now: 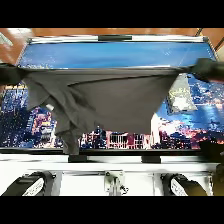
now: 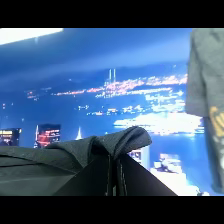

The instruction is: Fold the shirts.

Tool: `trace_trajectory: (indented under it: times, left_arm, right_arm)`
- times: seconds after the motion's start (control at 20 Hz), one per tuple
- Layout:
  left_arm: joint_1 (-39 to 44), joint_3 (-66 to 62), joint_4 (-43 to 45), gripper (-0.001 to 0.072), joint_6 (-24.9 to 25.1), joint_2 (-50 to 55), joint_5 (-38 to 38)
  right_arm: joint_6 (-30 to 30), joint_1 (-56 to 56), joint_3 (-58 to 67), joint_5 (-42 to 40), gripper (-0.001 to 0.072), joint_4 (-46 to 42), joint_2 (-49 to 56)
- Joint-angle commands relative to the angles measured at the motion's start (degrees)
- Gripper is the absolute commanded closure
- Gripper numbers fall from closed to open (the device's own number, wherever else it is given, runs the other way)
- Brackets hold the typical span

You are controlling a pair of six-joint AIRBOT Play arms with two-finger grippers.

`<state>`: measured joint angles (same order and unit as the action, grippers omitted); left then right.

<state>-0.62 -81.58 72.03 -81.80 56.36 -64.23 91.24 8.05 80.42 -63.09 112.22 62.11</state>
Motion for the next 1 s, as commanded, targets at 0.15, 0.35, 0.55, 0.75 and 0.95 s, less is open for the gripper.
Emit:
trace_trajectory:
  times: [0.15,0.35,0.55,0.75,0.95]
  left_arm:
    - [0.26,2.27,-4.39,0.0677,0.13,19.61,16.96]
    - [2.16,2.27,-5.44,0.0665,0.09,27.12,8.90]
    - [0.87,-0.79,4.37,-0.0013,0.15,27.02,-3.50]
    - [0.04,-7.58,27.98,-0.0001,-0.17,25.83,-28.30]
    - [0.68,6.82,22.25,0.0092,-3.61,15.78,-23.37]
  right_arm:
    - [-2.25,-9.90,-0.92,27.89,0.0645,4.61,23.15]
    - [-10.14,-13.20,-0.92,30.75,0.0610,5.22,30.29]
    - [-4.11,-11.63,0.52,19.23,0.0170,5.53,27.89]
    - [-1.51,-6.32,2.95,-2.10,0.0170,-8.02,21.24]
    - [1.36,-2.32,2.21,-21.11,0.0170,-19.47,18.97]
